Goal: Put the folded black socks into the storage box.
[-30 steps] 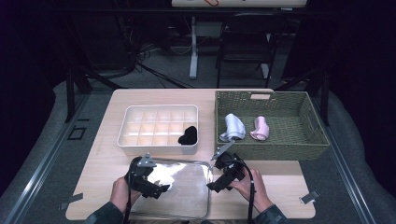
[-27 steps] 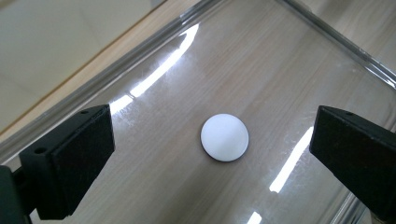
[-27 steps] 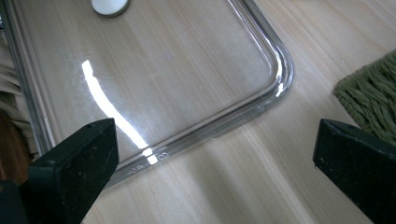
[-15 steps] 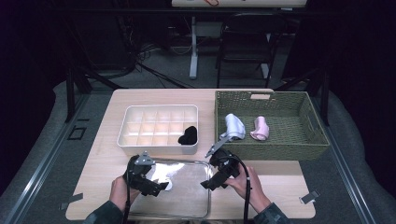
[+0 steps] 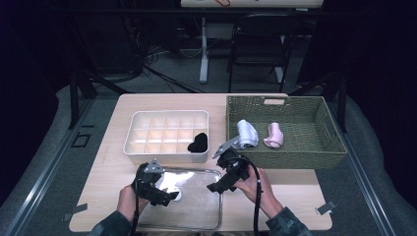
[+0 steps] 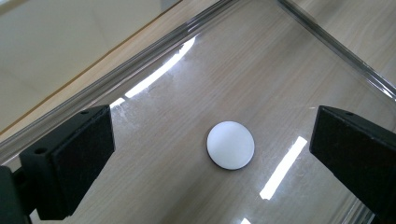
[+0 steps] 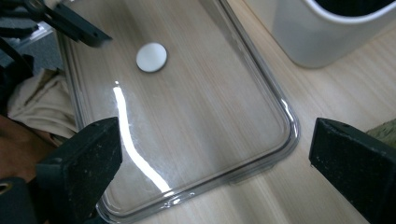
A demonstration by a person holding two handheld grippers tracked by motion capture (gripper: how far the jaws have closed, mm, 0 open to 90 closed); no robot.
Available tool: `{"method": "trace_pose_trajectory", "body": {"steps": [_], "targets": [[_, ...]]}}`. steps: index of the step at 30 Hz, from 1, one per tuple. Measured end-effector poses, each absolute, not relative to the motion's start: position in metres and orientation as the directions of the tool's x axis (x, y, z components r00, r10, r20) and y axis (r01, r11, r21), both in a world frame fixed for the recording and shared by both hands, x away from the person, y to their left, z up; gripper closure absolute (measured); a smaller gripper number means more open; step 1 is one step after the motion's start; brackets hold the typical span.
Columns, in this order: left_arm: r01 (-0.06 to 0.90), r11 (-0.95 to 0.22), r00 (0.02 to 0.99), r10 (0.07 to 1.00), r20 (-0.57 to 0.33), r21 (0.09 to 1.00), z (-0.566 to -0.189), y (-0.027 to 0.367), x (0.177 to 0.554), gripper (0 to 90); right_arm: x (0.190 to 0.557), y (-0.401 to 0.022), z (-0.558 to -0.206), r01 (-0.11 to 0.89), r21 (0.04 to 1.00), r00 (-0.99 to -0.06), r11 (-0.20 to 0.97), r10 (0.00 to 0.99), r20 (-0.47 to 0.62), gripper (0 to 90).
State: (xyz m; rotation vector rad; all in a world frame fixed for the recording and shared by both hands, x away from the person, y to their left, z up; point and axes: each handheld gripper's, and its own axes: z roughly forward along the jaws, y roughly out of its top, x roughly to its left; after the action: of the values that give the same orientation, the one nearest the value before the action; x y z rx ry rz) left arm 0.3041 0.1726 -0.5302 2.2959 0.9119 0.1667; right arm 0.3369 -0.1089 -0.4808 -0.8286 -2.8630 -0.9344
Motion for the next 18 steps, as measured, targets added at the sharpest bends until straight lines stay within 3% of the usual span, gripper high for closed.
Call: {"method": "trace_pose_trajectory", "body": {"steps": [18], "targets": [[0.567,-0.541,0.745,0.658,-0.108,0.621,-0.528,0.177,0.306,0.0,0.365,-0.129,-0.441,0.48,0.603,-0.839,0.638,0.535,0.101,2.7]]}}
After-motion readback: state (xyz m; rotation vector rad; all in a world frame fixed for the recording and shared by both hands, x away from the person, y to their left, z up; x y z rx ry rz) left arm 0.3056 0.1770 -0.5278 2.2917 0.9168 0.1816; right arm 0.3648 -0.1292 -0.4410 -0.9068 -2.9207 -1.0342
